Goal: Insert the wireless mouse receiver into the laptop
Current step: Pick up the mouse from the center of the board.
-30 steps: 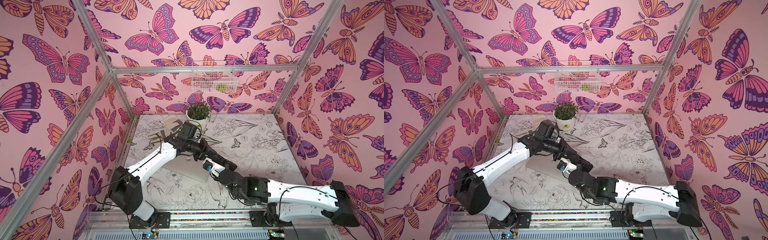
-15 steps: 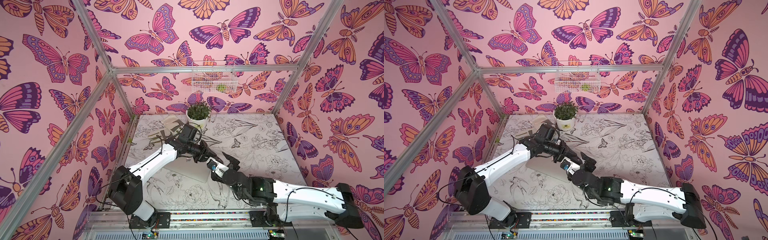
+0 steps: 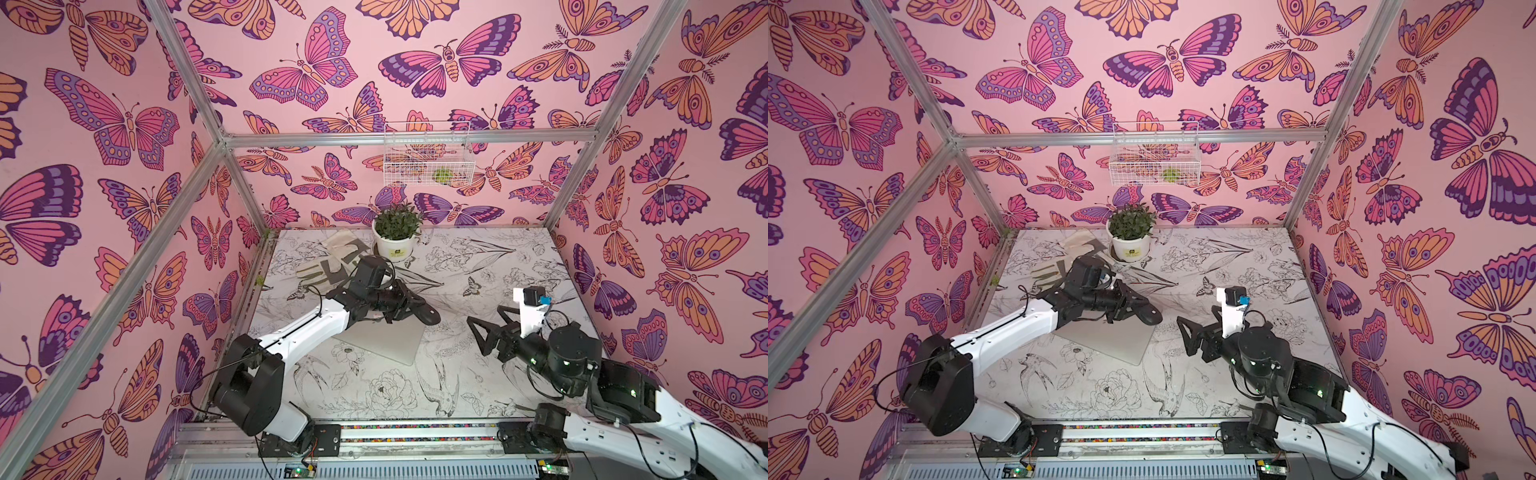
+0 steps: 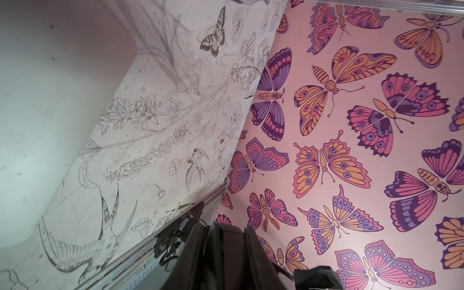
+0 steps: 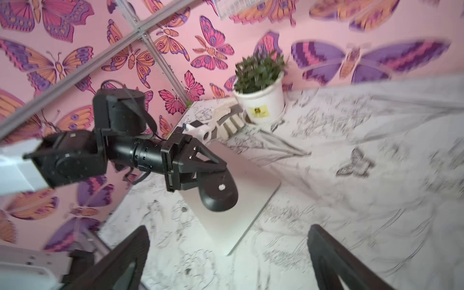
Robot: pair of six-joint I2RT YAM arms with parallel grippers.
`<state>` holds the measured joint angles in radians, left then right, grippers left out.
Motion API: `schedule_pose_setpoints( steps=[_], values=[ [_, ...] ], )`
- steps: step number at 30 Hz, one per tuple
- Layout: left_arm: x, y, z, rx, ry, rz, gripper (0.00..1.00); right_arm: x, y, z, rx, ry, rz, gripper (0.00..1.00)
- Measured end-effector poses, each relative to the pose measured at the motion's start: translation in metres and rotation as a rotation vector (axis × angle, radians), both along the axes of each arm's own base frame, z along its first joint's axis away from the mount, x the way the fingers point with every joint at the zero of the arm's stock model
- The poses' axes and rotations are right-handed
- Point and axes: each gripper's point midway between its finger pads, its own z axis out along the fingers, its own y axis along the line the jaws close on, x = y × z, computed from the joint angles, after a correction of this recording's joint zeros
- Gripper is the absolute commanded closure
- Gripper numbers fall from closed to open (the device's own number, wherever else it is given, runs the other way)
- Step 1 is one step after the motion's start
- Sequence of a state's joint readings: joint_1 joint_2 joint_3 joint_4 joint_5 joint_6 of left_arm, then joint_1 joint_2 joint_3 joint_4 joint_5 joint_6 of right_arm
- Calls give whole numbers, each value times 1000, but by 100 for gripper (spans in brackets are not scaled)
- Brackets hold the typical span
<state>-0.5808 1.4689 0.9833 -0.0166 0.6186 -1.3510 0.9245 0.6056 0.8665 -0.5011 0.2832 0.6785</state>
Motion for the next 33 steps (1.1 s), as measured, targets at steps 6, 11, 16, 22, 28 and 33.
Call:
schedule_pose_setpoints(
  steps=[6, 11, 16, 22, 28, 33],
  values=[
    [4, 18, 32, -71, -210, 105, 100, 28, 21, -61, 377, 379, -23, 3],
    [1, 34, 51, -111, -335, 194, 100, 31, 46, -101, 546, 602, 17, 2],
    [4, 38, 56, -145, -382, 249, 100, 41, 66, -61, 725, 567, 119, 2],
    [11, 35, 54, -168, -372, 286, 100, 49, 76, -42, 840, 546, 172, 1],
    [14, 28, 52, -193, -347, 295, 100, 49, 86, -42, 840, 545, 202, 3],
    [12, 20, 49, -204, -340, 283, 100, 54, 91, -46, 841, 541, 205, 9]
  ],
)
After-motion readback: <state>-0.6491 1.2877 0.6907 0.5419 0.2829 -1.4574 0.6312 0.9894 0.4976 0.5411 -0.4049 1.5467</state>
